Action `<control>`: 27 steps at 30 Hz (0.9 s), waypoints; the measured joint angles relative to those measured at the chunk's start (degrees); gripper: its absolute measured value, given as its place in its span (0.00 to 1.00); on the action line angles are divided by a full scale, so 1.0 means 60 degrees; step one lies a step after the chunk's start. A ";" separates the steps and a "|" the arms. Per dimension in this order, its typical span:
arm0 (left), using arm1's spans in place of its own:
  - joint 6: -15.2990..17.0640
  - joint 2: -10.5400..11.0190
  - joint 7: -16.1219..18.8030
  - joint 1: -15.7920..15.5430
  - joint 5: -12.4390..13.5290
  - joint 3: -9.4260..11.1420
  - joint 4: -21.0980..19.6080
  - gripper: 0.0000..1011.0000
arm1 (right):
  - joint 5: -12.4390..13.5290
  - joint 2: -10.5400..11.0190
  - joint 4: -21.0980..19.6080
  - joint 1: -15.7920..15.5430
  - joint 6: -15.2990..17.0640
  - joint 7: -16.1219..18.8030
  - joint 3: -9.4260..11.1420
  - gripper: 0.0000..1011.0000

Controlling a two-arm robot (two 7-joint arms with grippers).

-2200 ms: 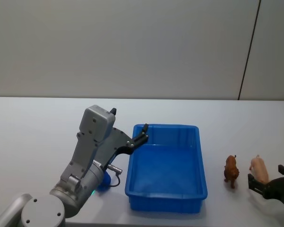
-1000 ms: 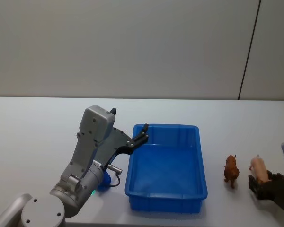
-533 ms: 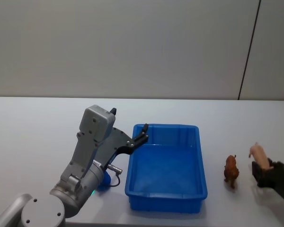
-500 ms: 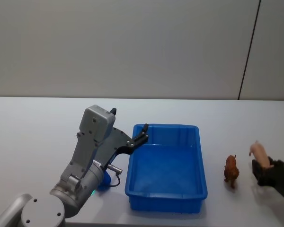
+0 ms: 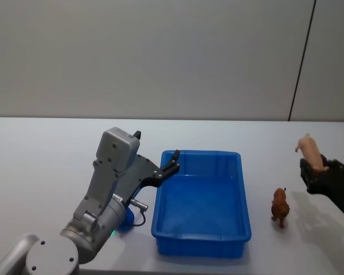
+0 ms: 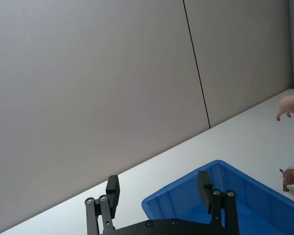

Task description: Pick up the two dolls from the table and place them into the box.

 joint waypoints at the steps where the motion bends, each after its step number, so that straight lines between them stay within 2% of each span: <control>1: 0.0000 0.0000 0.0000 0.0000 0.0000 0.0000 0.0000 0.99 | 0.0000 -0.0009 -0.0057 0.0028 -0.0020 0.0096 -0.0008 0.36; 14: 0.0000 0.0000 0.0000 0.0000 0.0000 0.0000 0.0000 0.99 | -0.0177 -0.0213 -0.0518 0.0279 0.0167 0.1246 -0.0311 0.36; 22: 0.0000 0.0001 0.0000 0.0000 0.0000 0.0000 0.0000 0.99 | -0.0485 -0.0446 -0.0634 0.0365 0.0580 0.2011 -0.0701 0.36; 27: 0.0000 0.0001 0.0000 0.0000 0.0000 0.0000 0.0000 0.99 | -0.0846 -0.0636 -0.0631 0.0380 0.0899 0.2429 -0.1029 0.36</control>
